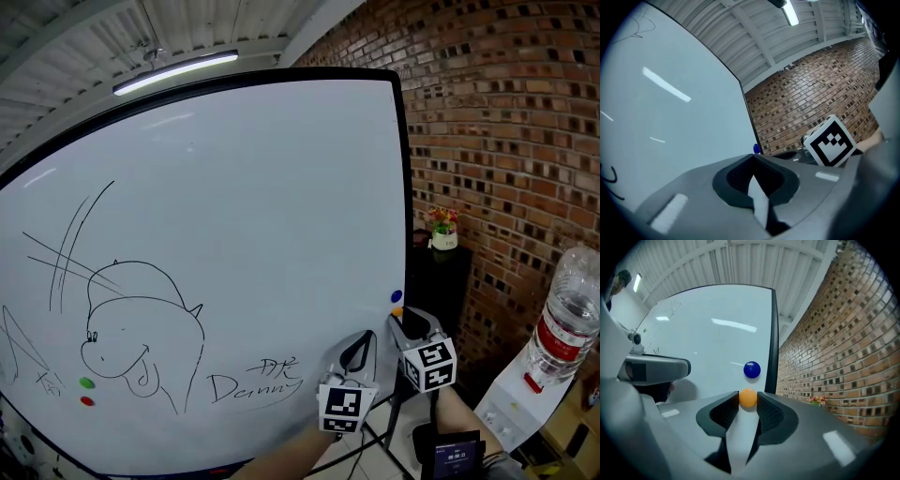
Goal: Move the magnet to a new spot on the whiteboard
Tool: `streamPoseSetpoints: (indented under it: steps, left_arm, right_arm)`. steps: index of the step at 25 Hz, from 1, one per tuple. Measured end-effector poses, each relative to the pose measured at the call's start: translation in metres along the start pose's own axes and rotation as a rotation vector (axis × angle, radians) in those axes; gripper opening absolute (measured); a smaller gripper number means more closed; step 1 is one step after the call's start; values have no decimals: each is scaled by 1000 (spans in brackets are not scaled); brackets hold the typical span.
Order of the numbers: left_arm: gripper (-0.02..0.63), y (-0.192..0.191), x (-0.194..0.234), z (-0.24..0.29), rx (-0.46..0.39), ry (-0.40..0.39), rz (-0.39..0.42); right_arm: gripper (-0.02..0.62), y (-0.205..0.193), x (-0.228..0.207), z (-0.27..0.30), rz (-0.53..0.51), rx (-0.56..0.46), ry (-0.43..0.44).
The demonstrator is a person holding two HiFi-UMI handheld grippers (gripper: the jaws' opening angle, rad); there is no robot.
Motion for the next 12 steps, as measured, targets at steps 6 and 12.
streamPoseSetpoints:
  steps: [6, 12]
  left_arm:
    - [-2, 1, 3, -4, -3, 10, 0]
    - [-2, 2, 6, -6, -4, 16, 4]
  right_arm:
    - [130, -1, 1, 4, 16, 10, 36]
    - [124, -1, -1, 5, 12, 14, 63]
Point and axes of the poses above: the fingertips, and each gripper's own axes: z forward along the fingers, x to its left, y out of its top, the point moved 7 cm from there along -z, backward along the fingers, and after that the axes turned 8 degrees about -z, right-handed, at the moved point
